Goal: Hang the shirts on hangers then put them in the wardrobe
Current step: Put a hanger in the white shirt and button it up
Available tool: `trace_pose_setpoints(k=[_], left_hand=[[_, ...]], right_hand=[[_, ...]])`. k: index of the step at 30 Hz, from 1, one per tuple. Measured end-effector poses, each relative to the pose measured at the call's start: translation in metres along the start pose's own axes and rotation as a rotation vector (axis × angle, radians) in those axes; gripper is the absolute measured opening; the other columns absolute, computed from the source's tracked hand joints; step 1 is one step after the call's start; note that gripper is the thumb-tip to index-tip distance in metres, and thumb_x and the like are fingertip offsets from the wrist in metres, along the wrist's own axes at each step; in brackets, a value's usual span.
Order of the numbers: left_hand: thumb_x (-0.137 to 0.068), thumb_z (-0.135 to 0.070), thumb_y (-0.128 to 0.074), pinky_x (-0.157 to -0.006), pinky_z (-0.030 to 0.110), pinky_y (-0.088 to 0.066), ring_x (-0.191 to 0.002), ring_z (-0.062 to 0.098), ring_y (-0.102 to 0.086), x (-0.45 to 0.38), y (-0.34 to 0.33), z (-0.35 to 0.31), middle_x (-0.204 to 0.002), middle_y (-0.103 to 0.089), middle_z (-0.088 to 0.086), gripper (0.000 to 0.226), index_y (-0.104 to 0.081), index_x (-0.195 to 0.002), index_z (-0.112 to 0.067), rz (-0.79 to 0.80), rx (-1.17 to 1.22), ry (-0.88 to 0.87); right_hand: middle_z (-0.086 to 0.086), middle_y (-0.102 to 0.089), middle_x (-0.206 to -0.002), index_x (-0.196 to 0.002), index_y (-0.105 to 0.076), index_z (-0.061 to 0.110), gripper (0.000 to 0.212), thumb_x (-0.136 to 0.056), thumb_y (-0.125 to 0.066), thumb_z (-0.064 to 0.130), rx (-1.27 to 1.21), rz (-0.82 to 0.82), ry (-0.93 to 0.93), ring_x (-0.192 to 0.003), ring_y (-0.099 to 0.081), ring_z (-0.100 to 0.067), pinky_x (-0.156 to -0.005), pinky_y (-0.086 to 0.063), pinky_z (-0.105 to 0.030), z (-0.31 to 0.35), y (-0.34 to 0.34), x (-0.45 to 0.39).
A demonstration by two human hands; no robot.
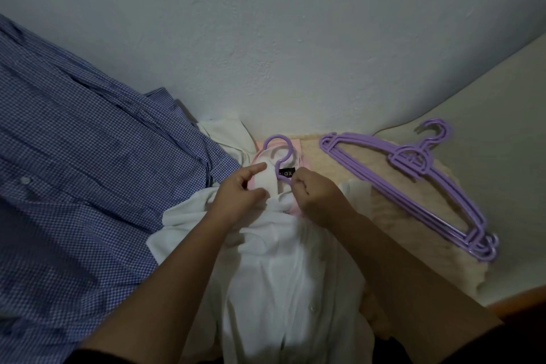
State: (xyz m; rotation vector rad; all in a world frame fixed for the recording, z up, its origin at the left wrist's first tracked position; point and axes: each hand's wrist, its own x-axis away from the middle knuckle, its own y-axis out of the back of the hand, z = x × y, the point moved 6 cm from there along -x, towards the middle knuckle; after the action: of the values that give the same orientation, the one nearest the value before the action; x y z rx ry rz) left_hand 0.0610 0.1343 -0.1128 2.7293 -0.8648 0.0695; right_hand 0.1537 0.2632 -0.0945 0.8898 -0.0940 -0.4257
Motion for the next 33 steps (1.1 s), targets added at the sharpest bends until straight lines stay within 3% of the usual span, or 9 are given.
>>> trace_pose_setpoints(k=[4,8,13,18,21,23,27,30,33], left_hand=[[-0.086,-0.012,-0.068,-0.091,0.025,-0.048,-0.103,0.013,-0.059,0.0,0.004,0.001,-0.12,-0.063,0.002,0.035,-0.066,-0.12,-0.021,-0.051,0.051,-0.017],[-0.087,-0.014,-0.068,-0.088,0.013,-0.047,-0.098,0.001,-0.059,0.0,0.007,0.0,-0.111,-0.066,-0.002,0.027,-0.069,-0.114,-0.019,-0.111,0.123,-0.032],[-0.089,-0.004,-0.063,-0.098,0.032,-0.049,-0.102,0.013,-0.063,-0.004,0.006,0.004,-0.104,-0.067,-0.005,0.031,-0.066,-0.116,-0.021,-0.1,0.222,0.033],[-0.093,0.006,-0.046,-0.089,0.034,-0.051,-0.088,0.019,-0.064,-0.007,0.003,0.011,-0.089,-0.074,0.0,0.037,-0.062,-0.123,-0.008,-0.001,0.512,0.239],[-0.091,0.001,-0.039,-0.074,0.035,-0.056,-0.086,0.024,-0.066,-0.006,0.005,0.014,-0.104,-0.071,0.012,0.04,-0.062,-0.122,-0.01,0.062,0.672,0.342],[-0.089,-0.004,-0.039,-0.072,0.037,-0.058,-0.089,0.027,-0.065,-0.007,0.006,0.019,-0.116,-0.065,0.015,0.042,-0.059,-0.127,-0.008,0.121,0.731,0.391],[-0.076,-0.005,-0.047,-0.081,0.045,-0.056,-0.084,0.026,-0.067,-0.01,0.016,0.025,-0.102,-0.068,0.012,0.039,-0.064,-0.11,-0.008,0.128,0.854,0.439],[-0.073,-0.003,-0.045,-0.08,0.057,-0.052,-0.076,0.029,-0.069,-0.008,0.017,0.027,-0.089,-0.069,0.013,0.031,-0.069,-0.092,-0.008,0.114,0.938,0.428],[-0.071,-0.005,-0.045,-0.077,0.057,-0.052,-0.071,0.029,-0.07,-0.008,0.012,0.026,-0.08,-0.069,0.013,0.028,-0.074,-0.072,-0.008,0.114,0.911,0.398]], right_hand=[[-0.002,-0.05,-0.065,-0.072,-0.053,0.011,0.022,-0.084,-0.068,0.02,-0.158,-0.166,-0.086,-0.06,-0.043,-0.013,-0.058,-0.034,-0.016,-0.016,0.006,0.0],[0.001,-0.061,-0.083,-0.084,-0.063,0.008,0.006,-0.082,-0.065,0.004,-0.264,-0.163,-0.083,-0.08,-0.055,-0.014,-0.069,-0.034,-0.002,-0.025,0.009,0.0],[-0.004,-0.06,-0.118,-0.118,-0.064,0.012,0.043,-0.083,-0.05,-0.009,-0.352,-0.074,-0.126,-0.111,-0.051,-0.011,-0.091,-0.03,-0.005,-0.033,0.015,-0.002],[0.004,-0.052,-0.122,-0.132,-0.054,0.011,0.058,-0.082,-0.037,-0.015,-0.56,-0.02,-0.271,-0.115,-0.045,-0.007,-0.08,-0.036,0.001,-0.044,0.019,0.002],[-0.006,-0.054,-0.132,-0.126,-0.058,0.009,0.056,-0.082,-0.033,-0.013,-0.782,-0.032,-0.433,-0.118,-0.05,-0.018,-0.099,-0.043,-0.023,-0.058,0.016,0.002],[-0.017,-0.055,-0.131,-0.123,-0.059,0.007,0.057,-0.08,-0.027,-0.013,-1.024,0.008,-0.556,-0.117,-0.054,-0.029,-0.101,-0.044,-0.038,-0.064,0.007,0.004],[-0.016,-0.065,-0.101,-0.108,-0.06,0.003,0.045,-0.085,-0.024,-0.01,-1.391,0.0,-0.667,-0.091,-0.062,-0.03,-0.083,-0.049,-0.035,-0.062,0.0,0.009],[-0.016,-0.064,-0.098,-0.099,-0.059,0.005,0.045,-0.085,-0.019,-0.01,-1.535,-0.014,-0.676,-0.085,-0.062,-0.03,-0.073,-0.054,-0.037,-0.062,-0.005,0.012],[-0.017,-0.065,-0.096,-0.096,-0.06,0.005,0.042,-0.084,-0.021,-0.007,-1.6,-0.02,-0.676,-0.08,-0.063,-0.031,-0.067,-0.055,-0.037,-0.061,-0.008,0.013]])
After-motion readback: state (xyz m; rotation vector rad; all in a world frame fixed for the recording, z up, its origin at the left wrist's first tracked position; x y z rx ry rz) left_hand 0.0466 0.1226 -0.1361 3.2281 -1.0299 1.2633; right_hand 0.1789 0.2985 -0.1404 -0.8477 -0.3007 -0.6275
